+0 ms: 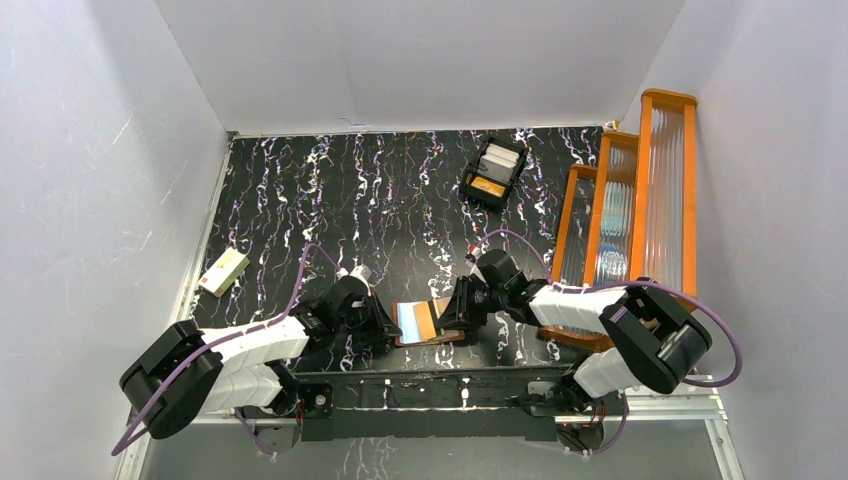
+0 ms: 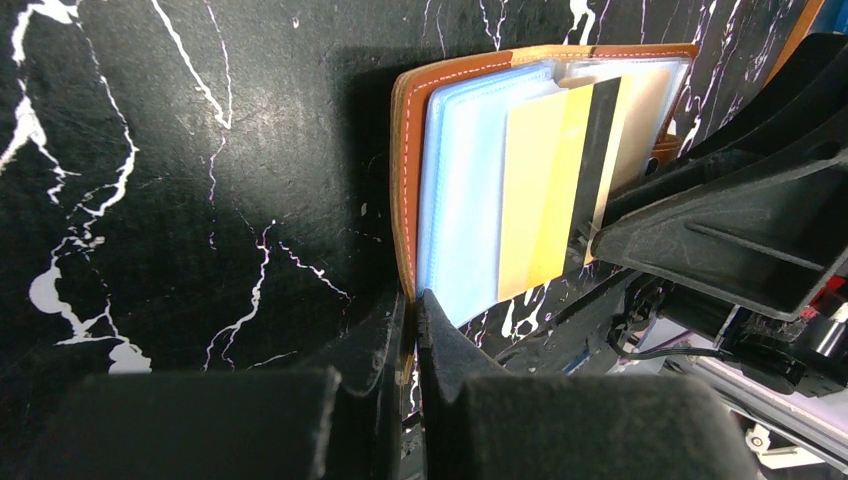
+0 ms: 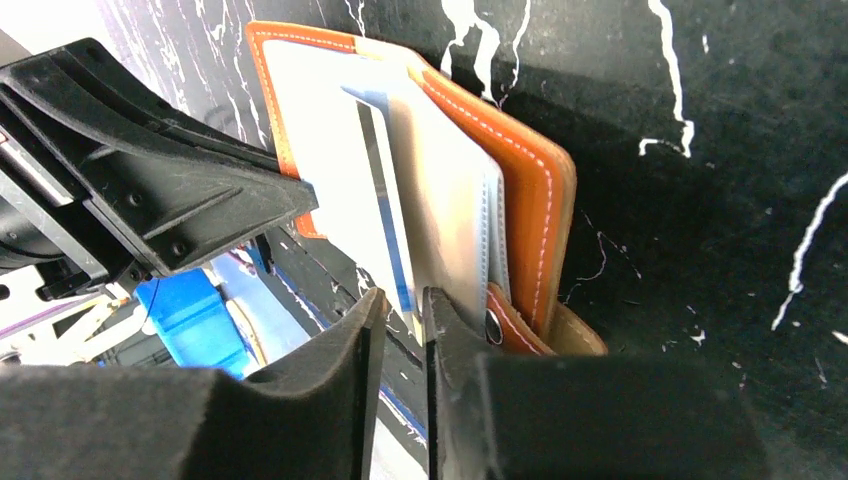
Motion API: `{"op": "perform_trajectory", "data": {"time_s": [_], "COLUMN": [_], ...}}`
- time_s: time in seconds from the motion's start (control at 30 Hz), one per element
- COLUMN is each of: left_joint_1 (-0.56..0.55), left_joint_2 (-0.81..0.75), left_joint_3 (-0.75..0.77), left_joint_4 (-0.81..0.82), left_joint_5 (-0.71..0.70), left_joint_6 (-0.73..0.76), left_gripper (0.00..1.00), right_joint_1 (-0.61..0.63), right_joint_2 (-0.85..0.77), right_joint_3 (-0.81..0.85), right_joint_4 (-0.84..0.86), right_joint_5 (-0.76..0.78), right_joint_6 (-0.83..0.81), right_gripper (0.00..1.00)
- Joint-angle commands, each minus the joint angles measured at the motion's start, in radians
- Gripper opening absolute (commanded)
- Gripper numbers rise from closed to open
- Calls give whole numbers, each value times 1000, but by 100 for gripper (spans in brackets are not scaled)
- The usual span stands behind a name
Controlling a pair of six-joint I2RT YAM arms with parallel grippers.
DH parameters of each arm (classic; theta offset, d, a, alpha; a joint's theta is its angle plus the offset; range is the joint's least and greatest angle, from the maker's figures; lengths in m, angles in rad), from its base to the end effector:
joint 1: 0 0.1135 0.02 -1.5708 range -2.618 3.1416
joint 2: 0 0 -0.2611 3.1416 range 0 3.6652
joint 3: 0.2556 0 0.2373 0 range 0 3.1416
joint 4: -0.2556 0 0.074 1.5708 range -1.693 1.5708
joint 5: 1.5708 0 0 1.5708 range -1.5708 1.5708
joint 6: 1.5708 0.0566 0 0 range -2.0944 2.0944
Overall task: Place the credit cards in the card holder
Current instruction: Insert the credit card into the card holder.
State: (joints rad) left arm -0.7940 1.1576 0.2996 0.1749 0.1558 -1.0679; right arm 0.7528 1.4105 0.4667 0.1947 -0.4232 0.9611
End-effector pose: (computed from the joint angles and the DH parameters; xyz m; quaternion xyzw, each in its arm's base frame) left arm 0.1420 -0.1570 0.1362 -0.0898 0.8965 -0.3854 0.1992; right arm 0.1692 0.1903 0.1350 0.0098 0.9002 0.4212 0.1101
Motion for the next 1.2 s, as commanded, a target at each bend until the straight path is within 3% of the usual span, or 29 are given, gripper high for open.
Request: {"op": "perform_trajectory", "data": {"time_s": [0.0,0.13,0.27,0.47,1.17], "left_joint_1": [3,3,3,3,3], "left_joint_2": [-16,-16,-22,-21,-27], "left_joint_3": [-15,-11,-11,-13,-25], "left_joint_4": [-35,-35,-37,-31,-10], "left_joint_5": [-19,-14,-13,-9,11], "left_joint_6": [8,9,10,3,11], "left_gripper": [0,0,0,0,0], "right_joint_1": [8,22,35,55,128], "right_joint_2": [18,34,44,52,137], "right_joint_3": [72,92,103,83,263], "right_joint_4": [-58,-68,-63,-14,-190], "right_joint_5": [32,42,57,79,209], "right_joint_6": [-33,-36,-29,15,-105], "right_gripper": [31,34,27,28,45]}}
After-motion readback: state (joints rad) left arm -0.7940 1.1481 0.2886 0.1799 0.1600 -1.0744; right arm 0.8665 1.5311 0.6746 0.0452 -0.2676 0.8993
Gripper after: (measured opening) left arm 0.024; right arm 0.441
